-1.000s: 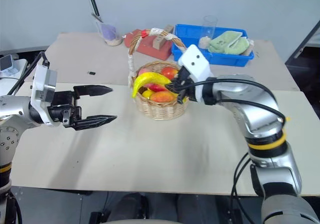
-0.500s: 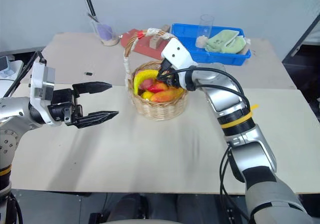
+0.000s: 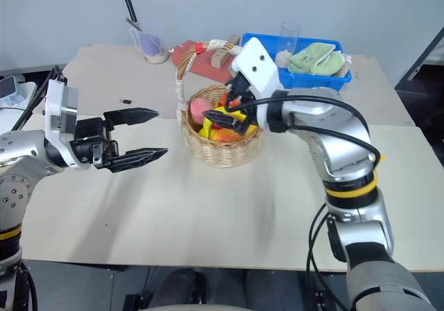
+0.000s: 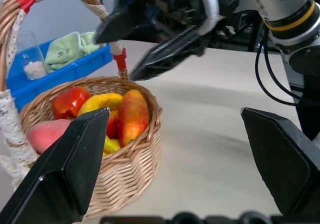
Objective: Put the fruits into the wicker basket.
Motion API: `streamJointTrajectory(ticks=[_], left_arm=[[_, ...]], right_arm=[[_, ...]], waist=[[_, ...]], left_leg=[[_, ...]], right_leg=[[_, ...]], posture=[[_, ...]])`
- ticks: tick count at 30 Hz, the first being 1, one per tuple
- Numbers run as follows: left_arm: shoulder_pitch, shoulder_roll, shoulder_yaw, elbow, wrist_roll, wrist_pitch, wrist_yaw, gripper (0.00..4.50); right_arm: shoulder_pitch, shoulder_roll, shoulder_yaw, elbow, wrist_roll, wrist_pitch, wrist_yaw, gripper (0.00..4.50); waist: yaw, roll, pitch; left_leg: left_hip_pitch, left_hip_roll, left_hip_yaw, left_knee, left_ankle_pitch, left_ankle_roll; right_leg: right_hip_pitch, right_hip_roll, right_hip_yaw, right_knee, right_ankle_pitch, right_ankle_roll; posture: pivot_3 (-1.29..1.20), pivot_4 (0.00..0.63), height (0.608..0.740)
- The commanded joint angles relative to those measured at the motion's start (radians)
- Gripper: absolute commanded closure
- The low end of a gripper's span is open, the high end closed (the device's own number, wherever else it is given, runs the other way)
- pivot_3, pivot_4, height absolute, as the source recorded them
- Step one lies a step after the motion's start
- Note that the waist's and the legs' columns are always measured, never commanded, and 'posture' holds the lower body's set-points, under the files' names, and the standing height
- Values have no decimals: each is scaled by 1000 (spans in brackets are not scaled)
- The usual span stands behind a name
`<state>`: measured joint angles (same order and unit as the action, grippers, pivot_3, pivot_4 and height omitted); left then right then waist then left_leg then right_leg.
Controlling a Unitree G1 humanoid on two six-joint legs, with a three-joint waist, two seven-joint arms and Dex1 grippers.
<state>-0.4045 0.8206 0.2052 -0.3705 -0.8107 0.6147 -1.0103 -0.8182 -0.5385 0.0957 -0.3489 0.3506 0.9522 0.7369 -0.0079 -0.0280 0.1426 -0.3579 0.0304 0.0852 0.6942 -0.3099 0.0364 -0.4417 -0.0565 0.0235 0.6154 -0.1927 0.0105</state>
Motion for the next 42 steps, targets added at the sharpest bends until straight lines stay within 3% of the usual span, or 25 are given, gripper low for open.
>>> streamJointTrajectory(ticks=[1,4,9,25,28,38,42], left_arm=[[-20,-4,-2,-12,-2,-13,-7,0],[-16,-9,-5,-21,-15,-5,-11,0],[-21,-10,-15,-21,-29,1,-31,0],[-46,-16,-26,-18,-27,8,-20,0],[-41,-16,-24,-24,-26,7,-14,0],[-37,-11,-24,-27,-20,1,-11,0],[-47,-16,-27,-22,-22,2,-10,0]], right_arm=[[93,-72,-119,-105,46,41,-6,26],[191,-97,-192,-131,35,24,-65,26],[254,-35,-214,-85,-17,-54,-197,26],[36,129,-146,408,-87,-367,-218,26],[25,140,-147,442,-87,-381,-209,728],[28,156,-142,435,-88,-375,-215,4227],[43,147,-166,383,-90,-345,-252,4309]], waist=[[3,0,0],[3,0,0],[-12,0,0],[-7,0,0],[-7,0,0],[-7,0,0],[-8,0,0]], left_leg=[[0,0,0,0,0,0],[0,0,0,0,0,0],[1,0,-1,0,0,0],[0,0,-1,-1,0,0],[0,0,-1,-1,0,0],[0,1,-2,-1,0,0],[0,0,-2,-1,0,0]], right_leg=[[1,0,-1,0,0,0],[1,0,-2,-2,0,0],[1,1,-1,-1,0,0],[1,1,0,-2,0,-1],[1,1,0,-1,0,-1],[1,1,0,-1,0,-1],[0,1,0,-1,0,-1]], posture=[[0,150,726],[0,150,726],[0,150,726],[0,150,726],[0,150,726],[0,150,726],[0,150,726]])
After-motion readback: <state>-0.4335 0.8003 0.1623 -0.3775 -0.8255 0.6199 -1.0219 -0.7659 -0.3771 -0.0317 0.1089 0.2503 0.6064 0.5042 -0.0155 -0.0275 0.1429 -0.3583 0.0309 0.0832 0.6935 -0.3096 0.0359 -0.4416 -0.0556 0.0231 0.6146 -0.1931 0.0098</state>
